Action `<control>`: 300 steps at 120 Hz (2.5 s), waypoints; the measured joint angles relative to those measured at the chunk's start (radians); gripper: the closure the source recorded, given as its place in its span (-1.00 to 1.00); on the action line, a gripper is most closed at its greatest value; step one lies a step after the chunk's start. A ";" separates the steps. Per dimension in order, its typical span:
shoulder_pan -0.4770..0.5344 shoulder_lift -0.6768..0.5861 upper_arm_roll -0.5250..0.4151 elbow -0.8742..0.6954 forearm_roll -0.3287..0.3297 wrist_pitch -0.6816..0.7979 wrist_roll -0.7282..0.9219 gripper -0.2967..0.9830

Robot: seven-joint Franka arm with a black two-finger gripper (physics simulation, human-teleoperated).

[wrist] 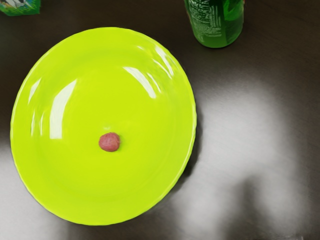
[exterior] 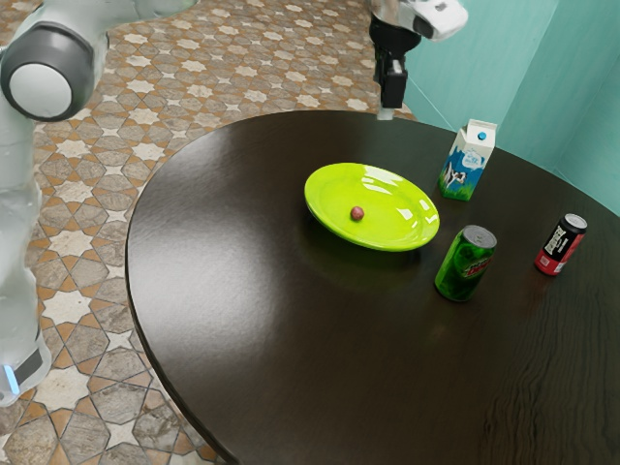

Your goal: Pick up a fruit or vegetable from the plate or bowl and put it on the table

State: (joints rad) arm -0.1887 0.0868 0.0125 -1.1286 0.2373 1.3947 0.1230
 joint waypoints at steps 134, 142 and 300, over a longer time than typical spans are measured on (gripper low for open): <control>0.327 0.051 -0.128 -0.416 -0.092 0.254 -0.061 -0.53; 0.362 0.060 -0.135 -0.414 -0.098 0.263 -0.059 -0.54; 0.614 0.390 -0.326 -0.216 -0.156 0.322 0.067 -0.54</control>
State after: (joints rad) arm 0.4250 0.4767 -0.3132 -1.3446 0.0814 1.7166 0.1904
